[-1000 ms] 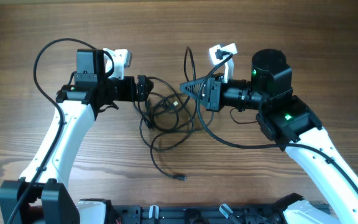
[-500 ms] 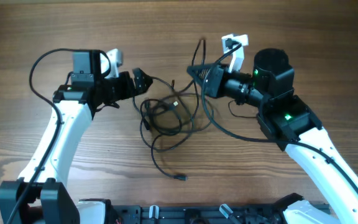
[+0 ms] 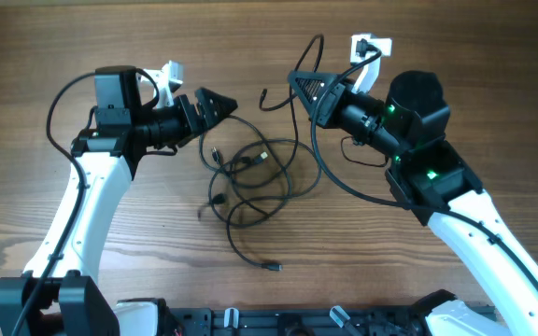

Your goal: Untangle cables

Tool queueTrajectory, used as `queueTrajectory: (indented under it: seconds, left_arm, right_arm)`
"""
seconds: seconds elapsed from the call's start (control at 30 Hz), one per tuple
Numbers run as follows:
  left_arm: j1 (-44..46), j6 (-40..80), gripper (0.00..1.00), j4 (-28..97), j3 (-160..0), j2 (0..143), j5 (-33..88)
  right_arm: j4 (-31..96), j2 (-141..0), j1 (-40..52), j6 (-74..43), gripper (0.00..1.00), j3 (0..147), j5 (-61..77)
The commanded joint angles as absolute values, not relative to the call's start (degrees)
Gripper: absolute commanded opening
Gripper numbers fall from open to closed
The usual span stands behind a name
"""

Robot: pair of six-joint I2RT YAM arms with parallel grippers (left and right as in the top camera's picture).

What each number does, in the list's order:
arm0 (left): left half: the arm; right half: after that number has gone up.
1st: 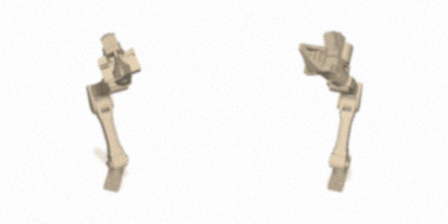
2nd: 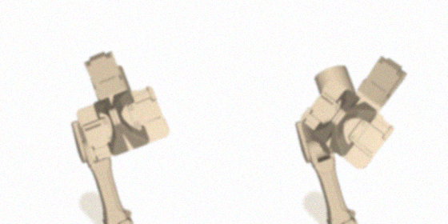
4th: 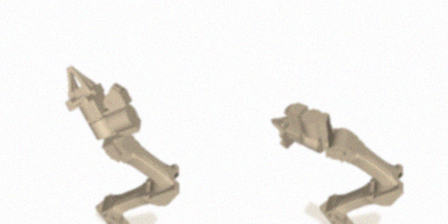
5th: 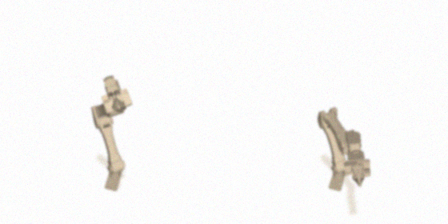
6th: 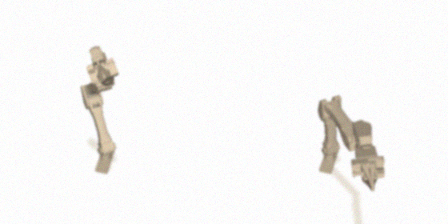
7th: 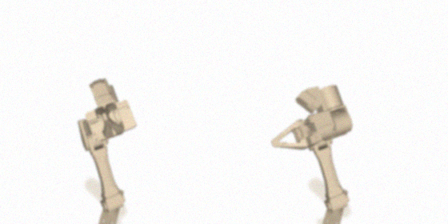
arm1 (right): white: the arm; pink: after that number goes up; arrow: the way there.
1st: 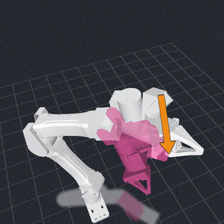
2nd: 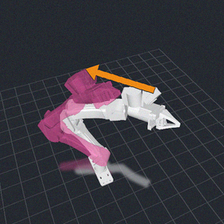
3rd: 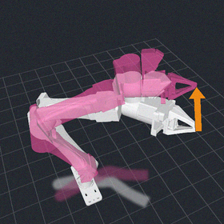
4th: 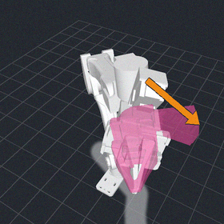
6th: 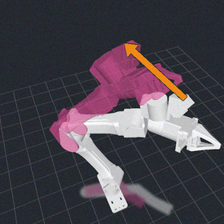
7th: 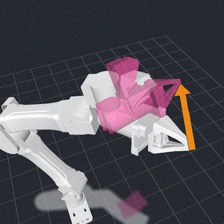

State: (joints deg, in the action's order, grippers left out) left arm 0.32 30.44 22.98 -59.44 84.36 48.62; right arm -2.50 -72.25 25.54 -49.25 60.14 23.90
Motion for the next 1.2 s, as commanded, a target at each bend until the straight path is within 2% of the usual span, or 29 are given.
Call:
queueTrajectory:
  seconds: [0.0,0.2,0.47,0.77,0.87,0.97,1.07,1.13,1.17]
  left_arm:
    - [0.4,56.8,1.0,22.5,-60.2,83.1,53.0]
    - [2.6,68.6,1.0,21.4,-60.2,83.2,53.7]
    - [3.0,81.6,1.0,21.3,-60.2,83.2,50.9]
    - [3.2,84.9,1.0,21.2,-60.2,83.2,49.8]
    - [3.2,86.5,0.96,21.1,-60.2,83.2,49.8]
    - [3.2,86.9,0.86,20.9,-60.2,83.2,49.8]
    - [3.2,86.9,0.57,20.9,-60.2,83.2,49.8]
    - [3.2,86.9,0.45,20.9,-60.2,83.2,49.8]
    - [3.2,86.9,0.35,20.9,-60.2,83.2,49.8]
  right_arm:
    - [-3.2,-74.0,25.4,-49.5,0.04,61.3,22.6]
    - [-10.9,-77.7,25.6,-49.6,0.04,61.3,30.5]
    - [-13.7,-78.8,27.6,-49.7,0.04,61.3,31.7]
    - [-13.0,-79.0,30.9,-49.5,0.04,61.3,31.8]
    - [-13.0,-79.0,32.4,-49.5,0.04,61.3,31.9]
    - [-12.9,-79.2,33.3,-49.5,0.05,61.3,31.9]
    - [-12.3,-79.3,33.8,-49.5,0.04,61.3,32.1]
    - [-12.2,-79.3,33.9,-49.5,0.04,61.2,32.3]
    - [-11.8,-79.3,33.9,-49.5,0.04,61.2,32.5]
